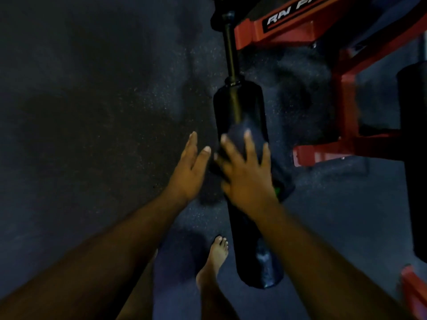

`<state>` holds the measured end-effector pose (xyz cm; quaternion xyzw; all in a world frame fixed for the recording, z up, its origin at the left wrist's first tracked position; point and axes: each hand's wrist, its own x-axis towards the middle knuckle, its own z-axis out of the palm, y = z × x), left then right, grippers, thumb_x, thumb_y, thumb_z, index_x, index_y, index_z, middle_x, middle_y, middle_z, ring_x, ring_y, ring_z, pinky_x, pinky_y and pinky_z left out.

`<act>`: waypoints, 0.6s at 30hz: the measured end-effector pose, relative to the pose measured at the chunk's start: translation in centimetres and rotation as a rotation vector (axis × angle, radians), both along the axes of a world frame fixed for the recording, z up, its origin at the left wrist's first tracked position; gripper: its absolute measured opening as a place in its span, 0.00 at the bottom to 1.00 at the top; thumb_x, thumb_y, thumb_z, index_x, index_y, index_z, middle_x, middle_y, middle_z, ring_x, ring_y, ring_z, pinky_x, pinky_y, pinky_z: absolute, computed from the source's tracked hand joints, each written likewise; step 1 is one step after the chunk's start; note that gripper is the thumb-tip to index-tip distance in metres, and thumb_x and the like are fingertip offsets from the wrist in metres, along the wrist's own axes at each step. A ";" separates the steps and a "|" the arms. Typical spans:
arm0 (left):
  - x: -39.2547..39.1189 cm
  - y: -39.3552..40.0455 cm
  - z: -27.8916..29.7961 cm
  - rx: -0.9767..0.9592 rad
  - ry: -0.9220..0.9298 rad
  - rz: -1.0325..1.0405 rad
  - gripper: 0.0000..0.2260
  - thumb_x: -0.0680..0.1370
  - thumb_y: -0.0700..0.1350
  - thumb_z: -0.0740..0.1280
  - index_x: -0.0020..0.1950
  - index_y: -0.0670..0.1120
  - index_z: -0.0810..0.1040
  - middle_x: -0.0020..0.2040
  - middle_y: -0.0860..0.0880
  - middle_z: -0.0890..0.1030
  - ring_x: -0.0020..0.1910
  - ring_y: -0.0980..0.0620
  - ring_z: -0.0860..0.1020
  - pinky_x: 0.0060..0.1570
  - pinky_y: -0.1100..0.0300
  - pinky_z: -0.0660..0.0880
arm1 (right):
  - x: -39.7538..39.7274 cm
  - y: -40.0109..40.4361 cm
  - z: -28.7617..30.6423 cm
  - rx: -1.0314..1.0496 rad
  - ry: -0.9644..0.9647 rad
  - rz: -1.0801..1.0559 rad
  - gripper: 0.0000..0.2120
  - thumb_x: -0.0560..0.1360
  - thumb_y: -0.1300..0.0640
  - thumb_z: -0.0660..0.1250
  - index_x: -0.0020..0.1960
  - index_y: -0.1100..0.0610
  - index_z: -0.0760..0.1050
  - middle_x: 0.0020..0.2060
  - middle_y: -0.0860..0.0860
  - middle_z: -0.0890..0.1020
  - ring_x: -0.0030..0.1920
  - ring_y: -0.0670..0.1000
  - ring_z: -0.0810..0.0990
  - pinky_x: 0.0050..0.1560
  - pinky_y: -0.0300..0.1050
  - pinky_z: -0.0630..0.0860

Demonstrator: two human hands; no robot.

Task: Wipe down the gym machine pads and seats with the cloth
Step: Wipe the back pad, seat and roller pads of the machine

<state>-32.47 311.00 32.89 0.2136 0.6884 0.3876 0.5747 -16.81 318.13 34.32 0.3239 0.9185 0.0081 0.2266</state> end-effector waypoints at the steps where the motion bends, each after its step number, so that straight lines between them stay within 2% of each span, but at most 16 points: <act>1: 0.1 -0.5 0.5 -0.006 -0.002 -0.002 0.28 0.86 0.54 0.56 0.84 0.53 0.49 0.84 0.54 0.50 0.74 0.65 0.48 0.73 0.66 0.46 | 2.1 -2.8 0.8 -0.036 -0.052 0.051 0.34 0.75 0.38 0.68 0.79 0.42 0.65 0.84 0.49 0.46 0.81 0.65 0.36 0.73 0.79 0.47; 3: 0.5 -1.3 1.1 -0.012 -0.007 -0.016 0.29 0.85 0.55 0.56 0.84 0.53 0.49 0.84 0.55 0.50 0.74 0.66 0.48 0.72 0.67 0.46 | 3.9 -4.2 1.2 -0.068 -0.107 0.139 0.32 0.75 0.38 0.67 0.77 0.43 0.68 0.84 0.49 0.49 0.81 0.64 0.36 0.73 0.79 0.41; 5: 0.9 -1.5 1.2 0.001 -0.019 -0.022 0.28 0.86 0.54 0.56 0.84 0.53 0.49 0.84 0.55 0.50 0.74 0.66 0.49 0.72 0.67 0.47 | 1.6 -0.7 0.6 -0.064 -0.109 0.204 0.30 0.77 0.36 0.63 0.77 0.43 0.68 0.84 0.49 0.48 0.81 0.64 0.34 0.71 0.81 0.40; 8: 1.0 -1.4 0.4 0.039 -0.006 -0.009 0.28 0.86 0.53 0.56 0.84 0.52 0.50 0.83 0.55 0.51 0.75 0.66 0.50 0.75 0.67 0.47 | -5.1 6.2 -0.4 0.042 -0.038 0.124 0.26 0.78 0.37 0.61 0.75 0.41 0.70 0.83 0.48 0.49 0.81 0.65 0.35 0.70 0.82 0.43; 11: 1.3 -1.5 -0.4 0.048 0.032 0.023 0.27 0.86 0.52 0.56 0.84 0.51 0.50 0.83 0.53 0.51 0.75 0.65 0.50 0.71 0.70 0.47 | -7.8 8.7 -0.9 0.102 -0.005 0.063 0.25 0.77 0.38 0.61 0.72 0.42 0.73 0.83 0.49 0.50 0.81 0.65 0.37 0.71 0.81 0.44; 15: 3.0 -3.3 0.1 0.027 0.031 0.059 0.27 0.86 0.52 0.56 0.84 0.51 0.50 0.84 0.52 0.52 0.79 0.59 0.50 0.69 0.70 0.47 | 0.5 1.2 0.3 -0.013 0.105 0.134 0.25 0.74 0.38 0.63 0.70 0.41 0.76 0.82 0.48 0.57 0.82 0.61 0.43 0.75 0.76 0.45; 18: 5.0 -5.3 1.7 0.010 0.000 0.075 0.28 0.86 0.53 0.56 0.84 0.52 0.50 0.84 0.54 0.50 0.78 0.61 0.48 0.71 0.67 0.46 | 9.0 -6.6 1.2 -0.141 0.038 0.266 0.26 0.72 0.38 0.64 0.70 0.41 0.76 0.81 0.47 0.61 0.83 0.59 0.43 0.75 0.76 0.40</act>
